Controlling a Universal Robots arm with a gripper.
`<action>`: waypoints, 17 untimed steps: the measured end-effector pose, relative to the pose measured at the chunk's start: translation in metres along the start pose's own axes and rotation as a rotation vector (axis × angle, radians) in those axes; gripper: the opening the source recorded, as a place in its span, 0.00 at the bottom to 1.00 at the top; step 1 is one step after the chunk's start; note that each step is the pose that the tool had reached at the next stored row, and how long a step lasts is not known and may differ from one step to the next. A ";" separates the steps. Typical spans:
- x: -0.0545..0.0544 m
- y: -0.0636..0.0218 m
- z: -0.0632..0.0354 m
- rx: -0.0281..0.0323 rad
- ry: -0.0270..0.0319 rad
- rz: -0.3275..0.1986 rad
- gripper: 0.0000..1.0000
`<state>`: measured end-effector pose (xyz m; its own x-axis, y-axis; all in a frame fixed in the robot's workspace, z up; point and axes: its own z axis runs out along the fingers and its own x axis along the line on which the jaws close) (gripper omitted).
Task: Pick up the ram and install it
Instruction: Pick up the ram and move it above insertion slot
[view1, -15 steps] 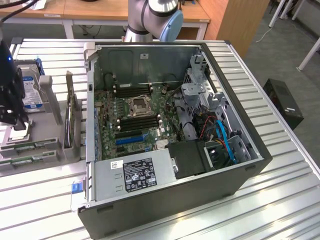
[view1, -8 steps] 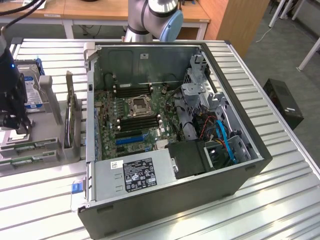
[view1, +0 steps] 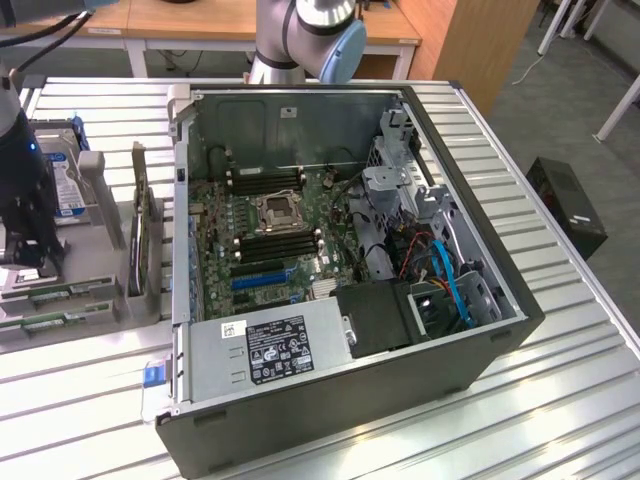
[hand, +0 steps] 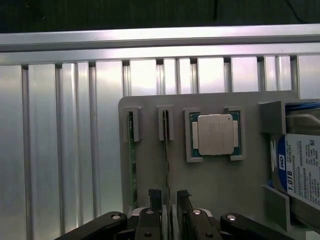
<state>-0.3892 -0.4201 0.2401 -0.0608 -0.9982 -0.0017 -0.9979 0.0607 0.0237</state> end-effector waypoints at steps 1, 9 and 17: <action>0.000 -0.0001 0.0017 0.0001 -0.0001 0.000 0.27; 0.003 -0.0002 0.0023 0.0001 0.0007 0.000 0.27; 0.021 -0.0013 0.0023 0.0001 0.0007 0.000 0.27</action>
<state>-0.3892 -0.4416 0.2378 -0.0608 -0.9981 -0.0010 -0.9979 0.0608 0.0236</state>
